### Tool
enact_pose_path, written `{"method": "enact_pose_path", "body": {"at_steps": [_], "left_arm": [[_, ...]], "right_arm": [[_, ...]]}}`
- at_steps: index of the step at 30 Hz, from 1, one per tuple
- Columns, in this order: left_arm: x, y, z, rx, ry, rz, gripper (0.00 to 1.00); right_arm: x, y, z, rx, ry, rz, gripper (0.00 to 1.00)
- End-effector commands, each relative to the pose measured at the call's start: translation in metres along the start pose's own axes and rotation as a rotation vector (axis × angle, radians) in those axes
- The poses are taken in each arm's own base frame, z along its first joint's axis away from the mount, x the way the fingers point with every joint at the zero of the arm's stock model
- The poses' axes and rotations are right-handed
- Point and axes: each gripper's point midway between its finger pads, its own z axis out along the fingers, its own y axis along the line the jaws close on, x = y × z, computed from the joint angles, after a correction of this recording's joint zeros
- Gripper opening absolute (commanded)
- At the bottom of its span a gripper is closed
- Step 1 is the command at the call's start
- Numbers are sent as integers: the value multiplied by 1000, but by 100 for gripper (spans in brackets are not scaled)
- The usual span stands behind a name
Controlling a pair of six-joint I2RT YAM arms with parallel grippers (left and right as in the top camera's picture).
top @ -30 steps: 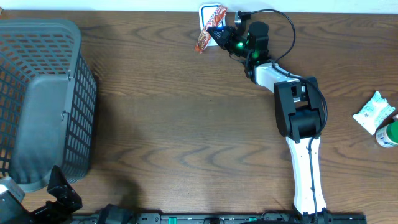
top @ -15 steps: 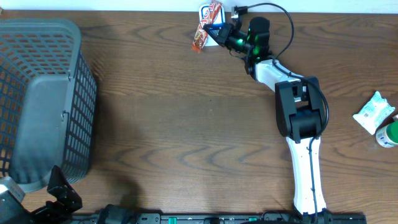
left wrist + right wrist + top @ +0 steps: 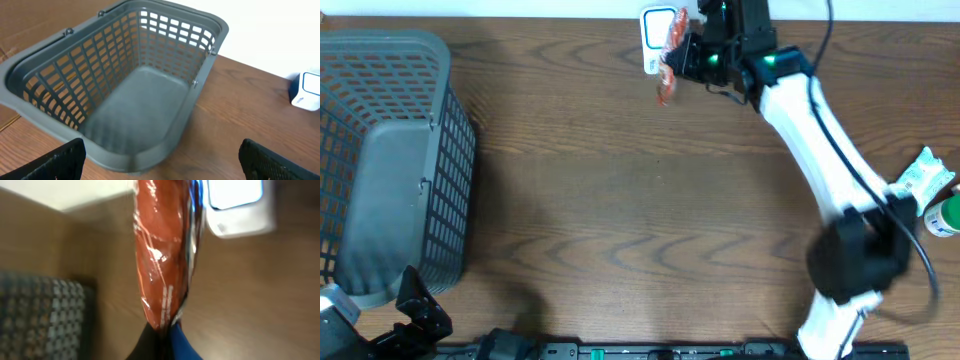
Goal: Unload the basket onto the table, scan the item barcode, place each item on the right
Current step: 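Carry the chocolate bar to the right edge beside the wipes pack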
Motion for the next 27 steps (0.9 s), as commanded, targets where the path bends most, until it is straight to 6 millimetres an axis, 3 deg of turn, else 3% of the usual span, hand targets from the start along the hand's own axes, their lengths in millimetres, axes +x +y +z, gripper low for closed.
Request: {"method": "enact_pose_path", "body": {"at_steps": [1,4,9,12,18,27], "left_arm": [[-2,1,-1,-4,-7,5,98],[-2,1,-1,-4,-7,5,98],[-2,1,-1,-4,-7,5,98],[-2,1,-1,-4,-7,5,98],[-2,1,-1,-4,-7,5,98],[-2,1,-1,-4,-7,5,98]], "right_arm": [[-12,-32,-57,329,-122,-128,1],[7,-59,-95,508,-73,-114,1],[43,-136,-163,958,-5,36,1],[53,-169,-193,1179,-3,46,1],[83,-221,-203,1360,55,104,1],[119,-303,-198,1519,48,165,1]]}}
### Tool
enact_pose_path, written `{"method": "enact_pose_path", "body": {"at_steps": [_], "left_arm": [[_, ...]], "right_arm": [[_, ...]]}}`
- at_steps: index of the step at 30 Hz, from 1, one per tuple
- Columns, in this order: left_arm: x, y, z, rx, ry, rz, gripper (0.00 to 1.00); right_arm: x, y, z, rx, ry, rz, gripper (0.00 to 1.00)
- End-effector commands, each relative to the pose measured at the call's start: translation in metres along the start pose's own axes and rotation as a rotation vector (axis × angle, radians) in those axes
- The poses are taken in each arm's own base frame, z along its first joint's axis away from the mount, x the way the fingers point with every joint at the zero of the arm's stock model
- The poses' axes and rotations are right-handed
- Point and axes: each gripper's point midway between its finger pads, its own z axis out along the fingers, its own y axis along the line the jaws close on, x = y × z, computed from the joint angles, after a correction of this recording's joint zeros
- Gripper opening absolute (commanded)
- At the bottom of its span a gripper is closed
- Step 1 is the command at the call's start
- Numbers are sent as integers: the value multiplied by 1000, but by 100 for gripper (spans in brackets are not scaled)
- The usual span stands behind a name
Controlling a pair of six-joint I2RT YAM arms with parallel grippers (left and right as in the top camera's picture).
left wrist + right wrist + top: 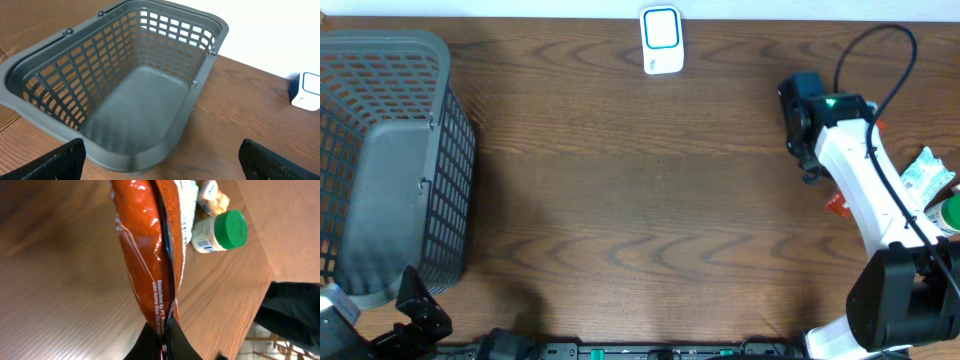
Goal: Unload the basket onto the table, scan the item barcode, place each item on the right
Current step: 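Carry the chocolate bar to the right edge beside the wipes pack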
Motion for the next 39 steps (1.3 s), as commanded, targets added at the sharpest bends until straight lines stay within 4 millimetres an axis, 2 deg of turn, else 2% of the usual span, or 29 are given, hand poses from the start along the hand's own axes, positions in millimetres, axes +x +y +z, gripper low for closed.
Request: {"method": "enact_pose_path", "body": {"at_steps": [1,10,15,21,24,26,29,31,32,34,35,38,39], "left_arm": [[-2,1,-1,-4,-6,5,98],[-2,1,-1,-4,-6,5,98],[-2,1,-1,-4,-6,5,98],[-2,1,-1,-4,-6,5,98],[-2,1,-1,-4,-6,5,98],[-2,1,-1,-4,-6,5,98],[-2,1,-1,-4,-6,5,98],[-2,1,-1,-4,-6,5,98],[-2,1,-1,-4,-6,5,98],[-2,1,-1,-4,-6,5,98],[-2,1,-1,-4,-6,5,98],[-2,1,-1,-4,-6,5,98],[-2,1,-1,-4,-6,5,98]], "right_arm": [[-2,-14,28,94,-34,24,1],[0,-19,98,49,37,65,1],[-1,-10,131,22,70,50,2],[-1,20,169,26,58,-14,1],[7,25,182,35,81,-42,1],[11,21,189,50,99,-39,1],[5,10,191,57,102,-9,1],[-2,9,184,34,100,-11,30],[-7,13,179,0,95,-17,42],[-17,24,166,-83,80,-34,72],[-23,28,158,-121,72,-36,81],[-45,34,126,-224,38,-22,95],[-57,35,105,-280,14,-13,99]]}}
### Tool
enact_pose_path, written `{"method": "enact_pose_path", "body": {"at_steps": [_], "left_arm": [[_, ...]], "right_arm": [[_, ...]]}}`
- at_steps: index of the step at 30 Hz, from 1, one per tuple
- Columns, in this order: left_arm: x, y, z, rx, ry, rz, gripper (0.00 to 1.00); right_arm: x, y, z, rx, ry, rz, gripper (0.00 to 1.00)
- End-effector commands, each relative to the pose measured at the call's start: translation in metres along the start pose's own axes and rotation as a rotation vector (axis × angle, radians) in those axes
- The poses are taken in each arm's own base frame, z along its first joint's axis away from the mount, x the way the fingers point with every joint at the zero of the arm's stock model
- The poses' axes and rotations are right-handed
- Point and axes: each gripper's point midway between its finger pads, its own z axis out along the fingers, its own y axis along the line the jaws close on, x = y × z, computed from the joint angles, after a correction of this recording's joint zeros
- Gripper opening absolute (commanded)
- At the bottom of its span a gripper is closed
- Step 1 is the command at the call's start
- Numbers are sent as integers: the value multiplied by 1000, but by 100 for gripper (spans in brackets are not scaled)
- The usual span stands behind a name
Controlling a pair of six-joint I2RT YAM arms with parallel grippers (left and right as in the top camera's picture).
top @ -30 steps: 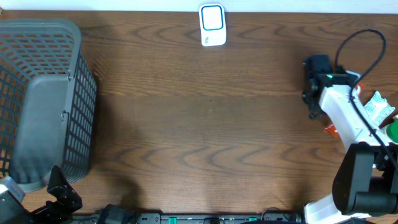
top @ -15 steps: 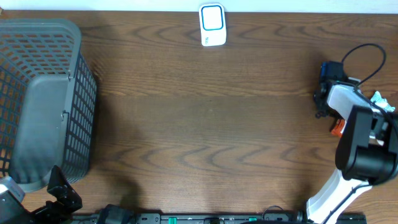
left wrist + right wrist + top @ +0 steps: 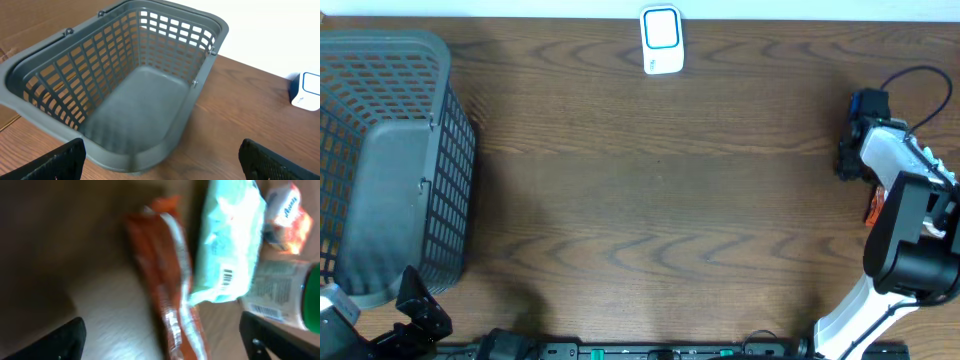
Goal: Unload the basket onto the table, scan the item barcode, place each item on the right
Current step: 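Carry the chocolate bar to the right edge beside the wipes pack, then release the chocolate bar and pull the right gripper back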
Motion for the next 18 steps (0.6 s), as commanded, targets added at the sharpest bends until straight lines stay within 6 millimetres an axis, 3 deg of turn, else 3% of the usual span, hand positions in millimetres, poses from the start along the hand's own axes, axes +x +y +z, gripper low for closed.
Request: {"method": "enact_pose_path", "body": {"at_steps": [1,5,8,13,18], "left_arm": [[-2,1,-1,-4,-6,6,98],[-2,1,-1,-4,-6,6,98],[-2,1,-1,-4,-6,6,98],[-2,1,-1,-4,-6,6,98],[-2,1,-1,-4,-6,6,98]], "right_arm": [[-39,19,-70,-230,-110,22,99],[-52,22,-135,-376,-202,22,99],[-48,25,-183,-479,-271,2,99],[-31,14,-258,-581,-397,-33,99],[0,-4,-310,-653,-472,-65,99]]}}
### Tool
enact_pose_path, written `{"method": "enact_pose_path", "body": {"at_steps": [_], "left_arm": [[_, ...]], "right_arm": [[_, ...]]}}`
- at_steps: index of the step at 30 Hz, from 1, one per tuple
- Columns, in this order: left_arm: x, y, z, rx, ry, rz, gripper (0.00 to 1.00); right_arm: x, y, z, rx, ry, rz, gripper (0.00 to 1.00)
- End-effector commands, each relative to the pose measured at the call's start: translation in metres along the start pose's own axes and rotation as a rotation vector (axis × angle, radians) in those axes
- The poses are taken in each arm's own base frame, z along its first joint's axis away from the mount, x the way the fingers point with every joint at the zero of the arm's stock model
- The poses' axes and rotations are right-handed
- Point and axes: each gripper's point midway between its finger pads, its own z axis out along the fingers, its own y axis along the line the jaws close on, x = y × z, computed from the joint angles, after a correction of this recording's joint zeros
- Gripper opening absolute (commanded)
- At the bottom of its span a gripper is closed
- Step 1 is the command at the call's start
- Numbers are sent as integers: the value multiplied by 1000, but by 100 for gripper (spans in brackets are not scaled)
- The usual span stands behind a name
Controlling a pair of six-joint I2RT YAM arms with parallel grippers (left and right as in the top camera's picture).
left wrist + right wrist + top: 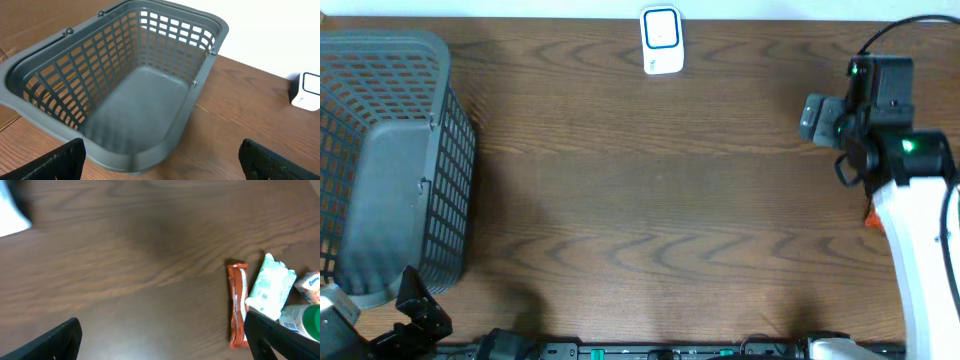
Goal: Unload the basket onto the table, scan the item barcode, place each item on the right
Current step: 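Release the chocolate bar and pull the right gripper back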
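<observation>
The orange snack packet (237, 305) lies flat on the table at the right, only its tip (869, 213) showing in the overhead view. The white scanner with a blue frame (661, 40) stands at the table's far edge and also shows in the left wrist view (306, 91). My right gripper (165, 342) is open, holds nothing and hangs above the table to the left of the packet; overhead it is at the right side (822, 117). My left gripper (160, 165) is open at the near left corner (420, 315).
A grey plastic basket (380, 160) fills the left side of the table (125, 85). Beside the orange packet lie a white-green pack (272, 287), a bottle with a green cap (302, 320) and a small orange-white packet (312, 285).
My right gripper was open close over the orange packet and the white-green pack. Now it stands higher and further left of them. The packet lies where it was; the left arm is unchanged.
My right gripper was shut on the orange packet, holding it at the scanner. Then it held the packet over the right side by the green-capped bottle. Later the gripper was open with the packet lying beside the white-green pack, and now it stands away from it.
</observation>
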Motion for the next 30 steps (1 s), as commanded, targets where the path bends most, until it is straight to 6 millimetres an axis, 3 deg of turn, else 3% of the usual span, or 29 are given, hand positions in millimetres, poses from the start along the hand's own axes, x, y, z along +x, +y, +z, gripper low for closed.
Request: {"method": "enact_pose_path", "body": {"at_steps": [1,5,12,17,23,30], "left_arm": [[-2,1,-1,-4,-6,5,98],[-2,1,-1,-4,-6,5,98],[-2,1,-1,-4,-6,5,98],[-2,1,-1,-4,-6,5,98],[-2,1,-1,-4,-6,5,98],[-2,1,-1,-4,-6,5,98]], "right_arm": [[-1,14,-44,-85,-69,-16,99],[5,15,-88,-174,-135,-13,99],[16,-7,-169,-243,-325,26,99],[29,-24,-211,-266,-443,49,99],[56,-45,-233,-228,-485,22,99],[64,-69,-225,-61,-482,-58,99]]}}
